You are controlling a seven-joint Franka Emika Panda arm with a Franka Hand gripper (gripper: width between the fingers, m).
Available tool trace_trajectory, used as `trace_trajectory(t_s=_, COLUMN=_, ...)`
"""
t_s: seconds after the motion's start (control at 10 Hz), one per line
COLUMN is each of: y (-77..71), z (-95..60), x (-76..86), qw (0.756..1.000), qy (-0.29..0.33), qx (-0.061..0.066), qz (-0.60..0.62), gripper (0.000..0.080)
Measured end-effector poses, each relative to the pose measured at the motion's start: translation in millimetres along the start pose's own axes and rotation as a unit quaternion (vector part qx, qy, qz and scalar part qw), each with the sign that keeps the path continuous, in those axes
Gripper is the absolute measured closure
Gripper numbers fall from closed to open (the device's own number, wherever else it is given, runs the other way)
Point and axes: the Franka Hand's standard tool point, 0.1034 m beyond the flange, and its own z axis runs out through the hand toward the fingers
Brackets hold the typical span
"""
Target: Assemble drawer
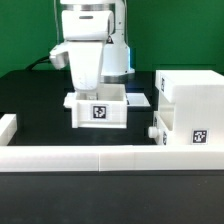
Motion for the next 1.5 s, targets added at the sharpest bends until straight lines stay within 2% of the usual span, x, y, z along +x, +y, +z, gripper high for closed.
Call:
trace_trajectory(t_s=0.1, y=1.2, z=-0.4, x=5.0, qw=1.0, qy=-0.008, qx=-0.003, qz=-0.019, gripper=0.0758)
trace_trajectory(t_s=0.5, y=1.3, z=1.4, x=3.9, qw=1.0, qy=-0.007, qx=0.0, qz=-0.028, gripper=0.0758)
trace_trajectory(t_s=0.7, y=11.8, z=-2.1, x=15.7, qw=1.0, qy=-0.005, qx=-0.004, qz=-0.027, gripper=0.0758)
trace_trajectory(t_s=0.9, y=18.2, z=-2.5, x=28.9, qw=1.0, qy=-0.003, qx=-0.003, qz=-0.021, gripper=0.0758)
trace_trajectory(t_s=1.1, y=16.9, z=-1.7, x=35.6, qw=1.0, qy=0.0, qx=-0.002, qz=0.016, gripper=0.0758)
trace_trajectory(t_s=1.2, y=17.1, z=-1.3, x=34.9, qw=1.0, qy=0.0, qx=-0.003, qz=0.012, gripper=0.0757)
trace_trajectory(t_s=1.3, y=19.0, z=-0.7, x=35.9, qw=1.0, qy=0.002, qx=-0.016, qz=0.012, gripper=0.0757)
trace_trajectory(t_s=1.5, y=19.6, z=-1.3, x=39.0, qw=1.0, qy=0.002, qx=-0.016, qz=0.007, gripper=0.0757)
